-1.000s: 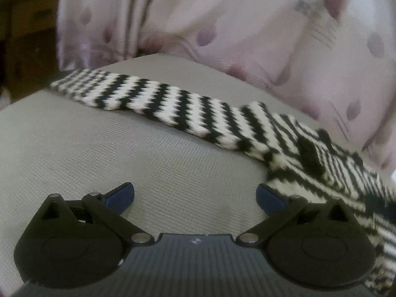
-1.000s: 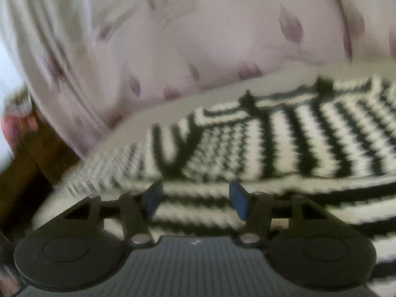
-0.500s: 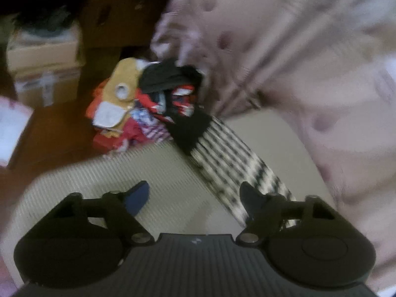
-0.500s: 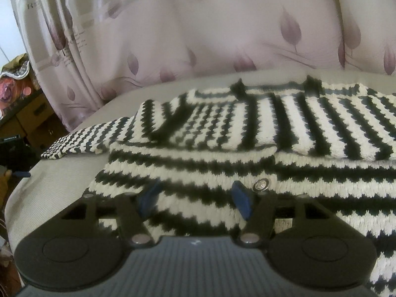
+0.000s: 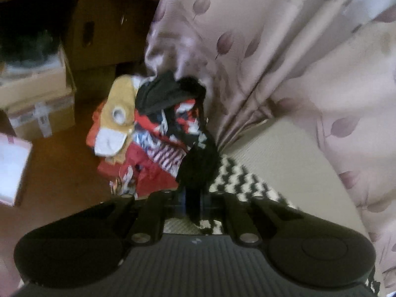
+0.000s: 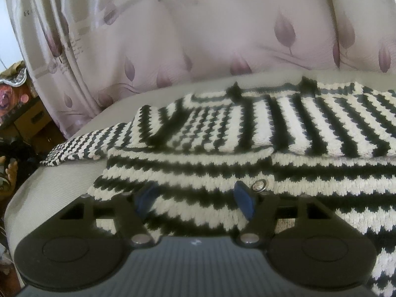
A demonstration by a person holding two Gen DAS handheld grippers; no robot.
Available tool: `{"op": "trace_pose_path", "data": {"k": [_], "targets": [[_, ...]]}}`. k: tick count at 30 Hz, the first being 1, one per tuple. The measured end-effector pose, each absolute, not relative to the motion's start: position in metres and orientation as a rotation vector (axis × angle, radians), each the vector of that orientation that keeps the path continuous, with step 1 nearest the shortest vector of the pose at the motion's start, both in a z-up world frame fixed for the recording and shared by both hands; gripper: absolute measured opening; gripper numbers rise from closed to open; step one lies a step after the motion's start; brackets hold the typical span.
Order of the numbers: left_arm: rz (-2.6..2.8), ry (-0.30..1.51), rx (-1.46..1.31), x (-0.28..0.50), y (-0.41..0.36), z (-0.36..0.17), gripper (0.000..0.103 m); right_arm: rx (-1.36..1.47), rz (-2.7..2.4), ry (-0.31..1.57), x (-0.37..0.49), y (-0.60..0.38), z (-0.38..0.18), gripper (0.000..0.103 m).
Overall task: Fold small clothes
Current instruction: 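Open the right tool to release the sleeve while the left tool grasps the other cuff, then carry the other sleeve with the left tool across the body and release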
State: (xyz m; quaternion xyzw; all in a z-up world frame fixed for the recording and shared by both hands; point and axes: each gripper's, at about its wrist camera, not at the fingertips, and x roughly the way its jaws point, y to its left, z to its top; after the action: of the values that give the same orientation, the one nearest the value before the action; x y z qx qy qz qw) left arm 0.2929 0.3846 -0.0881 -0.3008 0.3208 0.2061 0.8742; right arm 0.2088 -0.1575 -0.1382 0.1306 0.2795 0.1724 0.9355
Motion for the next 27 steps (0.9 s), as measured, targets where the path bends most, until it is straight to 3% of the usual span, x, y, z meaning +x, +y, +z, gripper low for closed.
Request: {"op": "trace_pose_path", "data": {"k": [11,12,14,16,27], "targets": [[0.261,0.502,-0.469,0.284,0.274,0.013,0.009,0.464,0.352,0.518,0.209,-0.187,-0.147,0.069],[0.236,0.492,-0.458,0.284,0.261,0.022,0.009,0.464,0.351,0.506,0.206,-0.188,-0.146,0.07],[0.199,0.476,-0.433,0.283,0.234,0.039,0.009,0.471,0.342,0.486,0.202,-0.19,-0.145,0.082],[0.156,0.47,-0.409,0.283,0.205,0.054,0.009,0.494,0.34,0.468,0.199,-0.194,-0.145,0.083],[-0.044,0.496,-0.329,0.307,0.042,0.085,0.009,0.577,0.358,0.411,0.19,-0.208,-0.147,0.083]]}}
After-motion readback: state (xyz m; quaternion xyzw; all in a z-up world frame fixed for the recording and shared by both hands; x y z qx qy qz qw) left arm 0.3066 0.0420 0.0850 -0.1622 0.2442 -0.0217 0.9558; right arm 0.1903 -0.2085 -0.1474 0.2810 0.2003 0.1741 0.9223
